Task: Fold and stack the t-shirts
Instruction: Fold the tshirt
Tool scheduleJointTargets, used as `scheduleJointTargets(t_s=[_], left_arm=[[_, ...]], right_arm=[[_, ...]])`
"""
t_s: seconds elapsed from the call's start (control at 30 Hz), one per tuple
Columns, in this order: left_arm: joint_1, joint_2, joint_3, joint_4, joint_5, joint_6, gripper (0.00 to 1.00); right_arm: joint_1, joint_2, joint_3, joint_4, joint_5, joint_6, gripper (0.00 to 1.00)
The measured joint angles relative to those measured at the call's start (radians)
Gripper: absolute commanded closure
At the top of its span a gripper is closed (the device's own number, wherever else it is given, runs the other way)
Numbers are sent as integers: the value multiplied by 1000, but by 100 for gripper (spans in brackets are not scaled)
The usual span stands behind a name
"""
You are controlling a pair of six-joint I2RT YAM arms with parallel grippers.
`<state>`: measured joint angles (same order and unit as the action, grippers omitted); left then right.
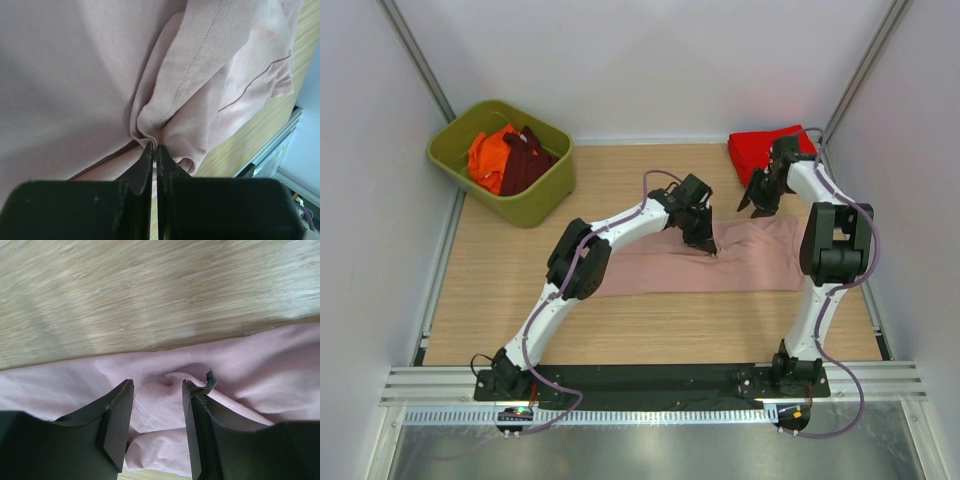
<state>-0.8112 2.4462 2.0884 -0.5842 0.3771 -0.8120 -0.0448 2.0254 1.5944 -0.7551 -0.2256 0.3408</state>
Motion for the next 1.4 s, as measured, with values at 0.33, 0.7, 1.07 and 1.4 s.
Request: scheduleJointTargets(t_s=[0.33,0.7,1.07,1.4], left_arm=[[-1,0,-1,2,18,0,100],[-1,0,23,4,28,-1,100],[-1,0,23,5,38,1,100],[-1,0,5,-24,67,41,100]], right_arm=[[71,2,26,-119,148,-1,51],[105,56,37,-160,258,10,94],[105,-29,-20,-187,337,32,99],[101,-392,-383,-263,280,102,58]])
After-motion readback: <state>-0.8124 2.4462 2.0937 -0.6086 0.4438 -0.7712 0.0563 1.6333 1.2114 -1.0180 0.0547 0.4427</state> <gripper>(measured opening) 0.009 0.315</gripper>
